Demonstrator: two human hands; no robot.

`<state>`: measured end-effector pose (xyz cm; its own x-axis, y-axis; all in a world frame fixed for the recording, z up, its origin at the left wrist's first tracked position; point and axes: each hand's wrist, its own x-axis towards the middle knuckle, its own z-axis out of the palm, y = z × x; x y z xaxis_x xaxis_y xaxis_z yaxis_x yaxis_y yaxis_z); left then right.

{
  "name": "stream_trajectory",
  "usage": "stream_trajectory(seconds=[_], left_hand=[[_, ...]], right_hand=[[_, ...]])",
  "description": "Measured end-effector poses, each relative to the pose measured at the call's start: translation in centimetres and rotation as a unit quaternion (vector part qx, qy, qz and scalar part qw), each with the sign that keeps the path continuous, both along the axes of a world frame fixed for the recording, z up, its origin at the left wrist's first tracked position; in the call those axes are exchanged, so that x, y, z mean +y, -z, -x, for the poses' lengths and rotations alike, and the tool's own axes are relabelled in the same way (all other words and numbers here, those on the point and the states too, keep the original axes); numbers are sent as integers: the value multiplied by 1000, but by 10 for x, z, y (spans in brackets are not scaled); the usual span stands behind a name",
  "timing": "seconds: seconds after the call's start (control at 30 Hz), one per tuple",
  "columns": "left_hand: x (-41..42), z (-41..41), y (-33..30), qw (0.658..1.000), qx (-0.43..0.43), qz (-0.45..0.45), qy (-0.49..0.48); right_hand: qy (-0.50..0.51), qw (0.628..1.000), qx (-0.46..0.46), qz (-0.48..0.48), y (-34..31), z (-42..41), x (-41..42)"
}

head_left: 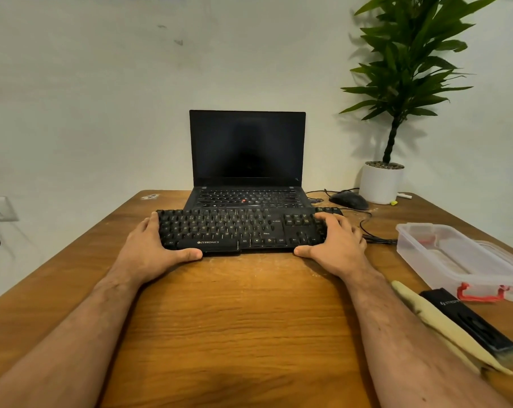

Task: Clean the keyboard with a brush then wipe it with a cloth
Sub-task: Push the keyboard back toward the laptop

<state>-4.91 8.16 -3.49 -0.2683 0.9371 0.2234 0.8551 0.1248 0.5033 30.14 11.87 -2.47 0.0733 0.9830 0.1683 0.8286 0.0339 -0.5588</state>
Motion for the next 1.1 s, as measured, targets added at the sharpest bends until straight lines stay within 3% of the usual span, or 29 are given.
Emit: stream_trajectory(seconds=[0.23,0.53,0.67,0.77,0.9,1.0,1.1], left_hand=[[-2,2,1,1000,-4,-6,-4],[-44,-41,-9,988,129,-37,70],[-64,-60,-12,988,125,-18,91],[-80,-77,-11,981,149,-37,120],[-104,-106,-14,965,195,-68,163],[-119,-138,-21,969,151,-69,183],[-123,-180,-25,974,50,-25,218]], right_hand=[[3,1000,-4,4,1,1,0],[-57,997,-14,-41,-8,21,-30],[-85,991,-98,-27,-12,30,-54],[-44,987,-135,-71,-23,30,-83],[33,983,-175,-39,-50,-2,-119],[45,974,-220,14,-65,-38,-143],[31,966,-247,65,-66,-55,-159]])
